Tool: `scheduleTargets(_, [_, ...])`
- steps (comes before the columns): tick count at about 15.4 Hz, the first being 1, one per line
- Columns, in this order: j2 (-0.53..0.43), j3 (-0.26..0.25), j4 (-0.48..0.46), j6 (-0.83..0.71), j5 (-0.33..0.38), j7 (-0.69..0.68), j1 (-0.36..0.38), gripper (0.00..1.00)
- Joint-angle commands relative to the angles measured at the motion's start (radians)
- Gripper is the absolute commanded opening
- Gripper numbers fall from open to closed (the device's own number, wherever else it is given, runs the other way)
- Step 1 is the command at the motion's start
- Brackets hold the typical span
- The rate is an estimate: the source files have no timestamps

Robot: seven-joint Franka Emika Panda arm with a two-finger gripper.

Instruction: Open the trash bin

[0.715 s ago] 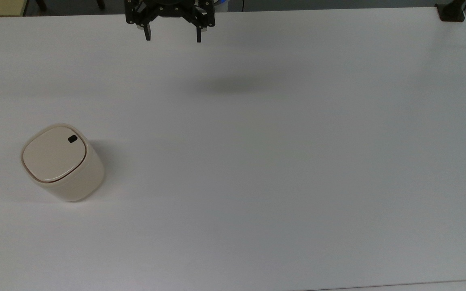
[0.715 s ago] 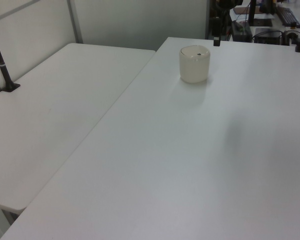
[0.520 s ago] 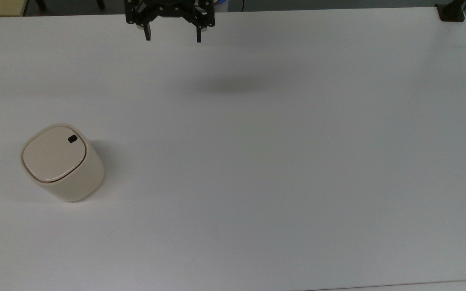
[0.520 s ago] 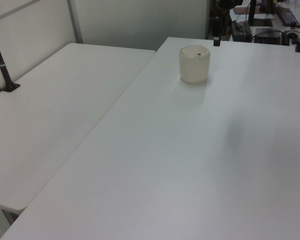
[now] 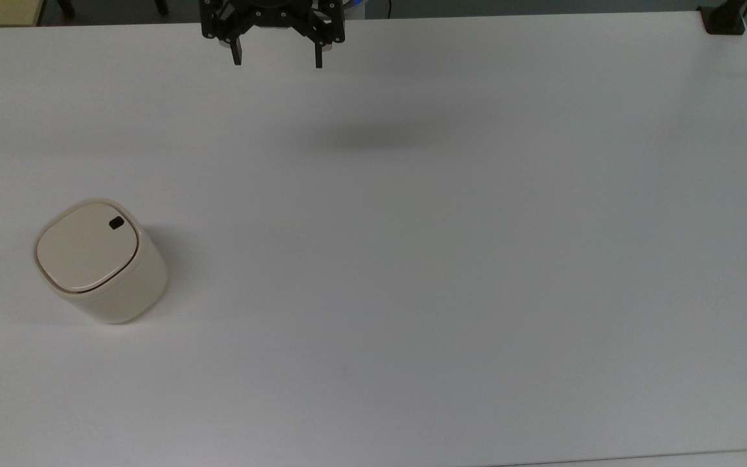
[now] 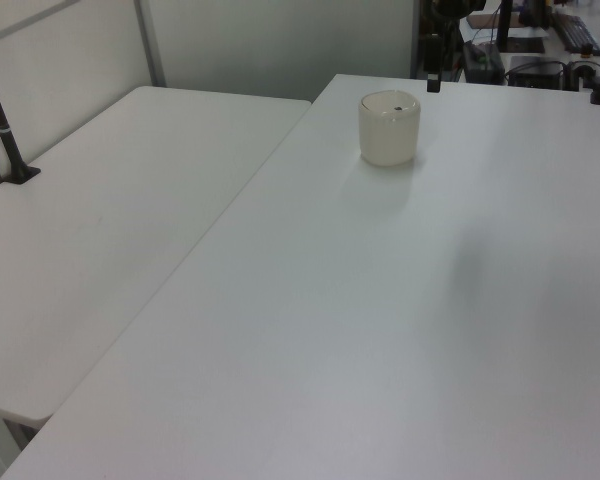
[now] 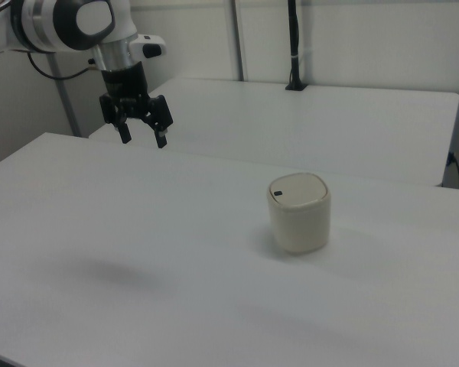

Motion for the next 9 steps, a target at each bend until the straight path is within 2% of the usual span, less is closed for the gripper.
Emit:
scheduleTargets(1, [-0.029, -0.007, -0.022, -0.023, 0.017, -0.016, 0.003, 0.87])
scheduleTargets(2, [-0.027, -0.007, -0.022, -0.022, 0.016, -0.019, 0.003, 0.71])
scheduleTargets(3, [-0.027, -0.007, -0.022, -0.02, 0.016, -0.021, 0.003, 0.6])
scheduleTargets(5, [-0.025, -0.007, -0.022, -0.016, 0.016, -0.021, 0.003, 0.28])
scheduleTargets(6, [-0.024, -0.007, -0.022, -0.016, 0.011, -0.021, 0.003, 0.17])
scheduleTargets(8, [-0.022, -0.006, -0.022, -0.014, 0.004, -0.021, 0.005, 0.01])
scheduleTargets(9, [-0.021, -0.007, -0.022, -0.014, 0.004, -0.021, 0.005, 0.0])
